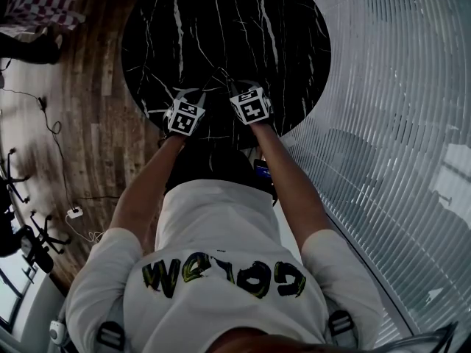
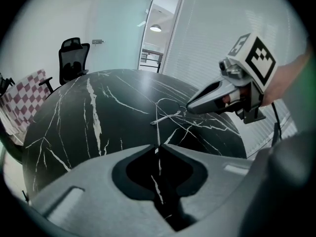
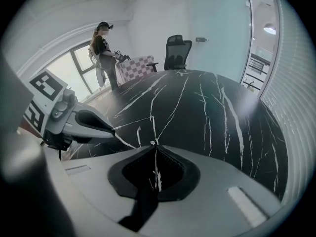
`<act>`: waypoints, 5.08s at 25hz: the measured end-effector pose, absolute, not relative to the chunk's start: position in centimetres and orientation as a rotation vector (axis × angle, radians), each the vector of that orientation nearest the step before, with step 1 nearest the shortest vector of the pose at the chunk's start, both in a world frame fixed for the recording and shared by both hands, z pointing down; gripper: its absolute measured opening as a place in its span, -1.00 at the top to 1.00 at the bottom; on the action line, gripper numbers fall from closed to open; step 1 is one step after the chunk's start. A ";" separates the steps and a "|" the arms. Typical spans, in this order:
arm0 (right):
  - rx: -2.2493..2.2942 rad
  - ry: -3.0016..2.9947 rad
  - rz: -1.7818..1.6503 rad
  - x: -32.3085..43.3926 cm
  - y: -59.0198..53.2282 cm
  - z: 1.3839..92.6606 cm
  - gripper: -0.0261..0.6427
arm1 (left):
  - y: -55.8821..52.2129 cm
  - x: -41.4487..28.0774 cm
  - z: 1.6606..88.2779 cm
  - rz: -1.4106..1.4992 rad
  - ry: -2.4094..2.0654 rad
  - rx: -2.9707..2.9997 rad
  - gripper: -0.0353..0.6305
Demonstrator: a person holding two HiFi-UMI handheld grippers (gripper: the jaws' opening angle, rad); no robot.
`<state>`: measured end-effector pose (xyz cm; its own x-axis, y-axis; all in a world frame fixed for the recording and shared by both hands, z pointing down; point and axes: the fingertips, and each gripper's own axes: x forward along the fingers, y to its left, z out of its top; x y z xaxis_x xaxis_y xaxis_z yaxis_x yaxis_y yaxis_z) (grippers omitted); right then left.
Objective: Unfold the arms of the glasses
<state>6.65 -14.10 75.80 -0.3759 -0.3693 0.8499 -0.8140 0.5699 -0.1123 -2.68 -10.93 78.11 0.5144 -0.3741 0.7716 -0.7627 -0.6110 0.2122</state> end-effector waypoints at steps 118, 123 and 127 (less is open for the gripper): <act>1.024 -1.924 0.769 7.4 -13.8 75.7 0.89 | -5.2 4.8 77.6 1.668 -0.357 2.721 0.84; 1.016 -1.928 0.776 7.2 -13.4 75.9 0.89 | -4.1 5.5 77.5 1.619 -0.349 2.705 0.81; 1.009 -1.922 0.756 7.2 -13.3 76.2 0.89 | -4.2 5.4 78.2 1.623 -0.366 2.699 0.81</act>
